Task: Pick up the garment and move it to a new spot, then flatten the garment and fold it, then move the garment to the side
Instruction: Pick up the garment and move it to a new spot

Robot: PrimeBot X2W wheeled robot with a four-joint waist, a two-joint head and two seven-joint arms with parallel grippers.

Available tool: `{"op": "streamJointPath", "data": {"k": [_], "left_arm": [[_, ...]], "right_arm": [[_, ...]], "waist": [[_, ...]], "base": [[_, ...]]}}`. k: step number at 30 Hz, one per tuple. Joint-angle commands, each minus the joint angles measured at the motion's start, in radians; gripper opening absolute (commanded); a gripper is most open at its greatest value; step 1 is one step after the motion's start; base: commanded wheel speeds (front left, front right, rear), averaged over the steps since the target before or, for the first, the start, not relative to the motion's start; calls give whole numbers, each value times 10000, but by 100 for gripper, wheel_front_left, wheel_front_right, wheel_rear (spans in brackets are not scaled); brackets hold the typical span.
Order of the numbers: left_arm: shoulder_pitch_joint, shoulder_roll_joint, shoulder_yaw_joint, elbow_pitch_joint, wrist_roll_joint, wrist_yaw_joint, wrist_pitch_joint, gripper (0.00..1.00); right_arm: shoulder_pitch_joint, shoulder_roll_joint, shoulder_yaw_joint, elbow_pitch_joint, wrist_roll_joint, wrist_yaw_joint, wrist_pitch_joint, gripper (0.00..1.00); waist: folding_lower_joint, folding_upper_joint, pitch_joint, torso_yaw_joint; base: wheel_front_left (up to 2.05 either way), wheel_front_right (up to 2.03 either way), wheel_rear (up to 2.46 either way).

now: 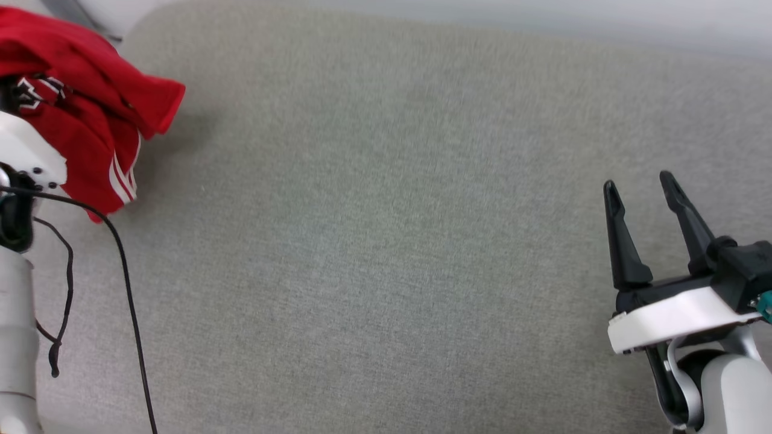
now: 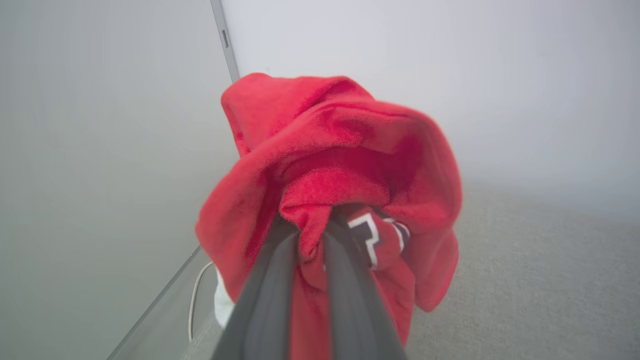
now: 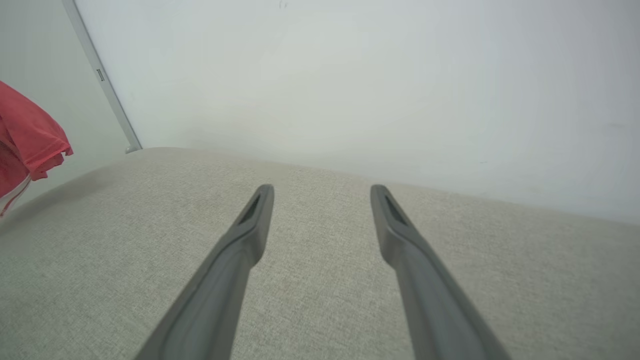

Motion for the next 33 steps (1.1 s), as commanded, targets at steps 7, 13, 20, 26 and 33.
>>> {"op": "streamJointPath", "data": {"k": [7,13,20,26,33], "left_arm": [[478,-561,-390,-674,168,-17,-1495,0],[1074,-1084,-737,-1631,204,-20,-1865,0],[2015,-1797,-1463,-3196,112,-128,-1645,0],[2855,-2451,-2543,-4544,45,-231,-1055,0],[3592,-2972,-4151,-5259,-251,-298,-118,0]], "right_arm": [[685,11,-329,29,267,-5,51,100],[1114,11,-475,-71,440,-3,100,100],[1221,11,-499,-32,593,-3,85,100],[1301,11,-550,24,764,-3,-26,100],[1277,14,-551,29,976,-3,-186,100]], "waist": [[1,0,-1505,-603],[1,0,-1995,-1327],[1,0,-2142,-2534],[1,0,-1916,-3522],[1,0,-1406,-4154]], "base": [[0,0,0],[0,0,0],[0,0,0],[0,0,0],[0,0,0]]}}
